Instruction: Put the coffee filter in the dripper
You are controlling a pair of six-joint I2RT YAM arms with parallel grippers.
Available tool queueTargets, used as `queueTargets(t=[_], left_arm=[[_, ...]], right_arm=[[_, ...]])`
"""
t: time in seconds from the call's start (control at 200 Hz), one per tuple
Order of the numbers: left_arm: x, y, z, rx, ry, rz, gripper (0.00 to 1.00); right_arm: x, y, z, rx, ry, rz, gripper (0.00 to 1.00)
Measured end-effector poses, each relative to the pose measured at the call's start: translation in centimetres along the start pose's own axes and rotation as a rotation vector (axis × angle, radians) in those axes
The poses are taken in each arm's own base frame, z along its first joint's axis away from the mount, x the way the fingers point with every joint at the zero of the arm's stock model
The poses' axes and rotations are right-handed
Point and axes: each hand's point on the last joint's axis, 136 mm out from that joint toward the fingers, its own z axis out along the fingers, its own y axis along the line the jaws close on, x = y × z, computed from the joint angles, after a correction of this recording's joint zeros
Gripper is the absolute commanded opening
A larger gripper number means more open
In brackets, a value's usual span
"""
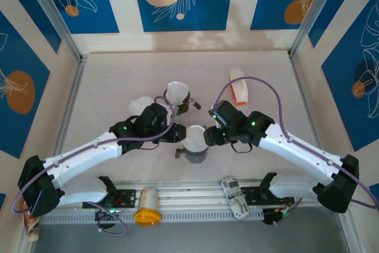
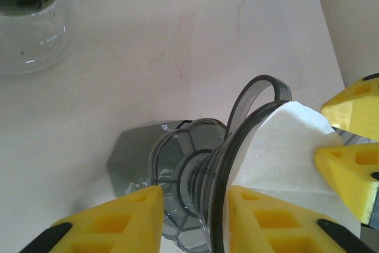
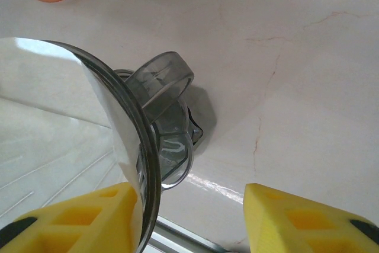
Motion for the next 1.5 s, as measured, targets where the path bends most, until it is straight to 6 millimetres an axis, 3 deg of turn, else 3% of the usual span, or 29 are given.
queueTargets(t=[0.155,0.305,0.475,0.55,0.86,1.08,1.5], left_arm=[[0.2,0.1,0.0,0.004,0.0,-0.006,0.32],[0.5,0.3,0.0,0.002,0.002,-0.012,0.34],[0.7,0.6,0.0,0.0,0.003,-0.028,0.53],[0.6,0.4,-0.3,0.007,-0.004,-0.031,0.57],[0.3,-0.8,-1.7,0.06,-0.027,-0.023,0.56],[1.0,-1.0,-1.5,0.07,-0.005,-0.035,0.4],[2.1,-0.1,-0.9,0.054,0.028,-0.043,0.42]], right_arm=[[0.0,0.0,0.0,0.003,0.0,0.002,0.63],[0.1,0.1,-0.1,-0.002,-0.003,-0.004,0.64],[0.4,0.7,-0.7,-0.02,-0.011,-0.015,0.63],[0.5,0.8,-0.7,-0.023,-0.009,-0.017,0.63],[0.6,0.9,-0.7,-0.019,-0.011,-0.012,0.6],[0.5,0.7,-0.7,-0.009,-0.017,-0.011,0.6],[0.5,0.6,-0.4,0.0,-0.009,-0.013,0.6]])
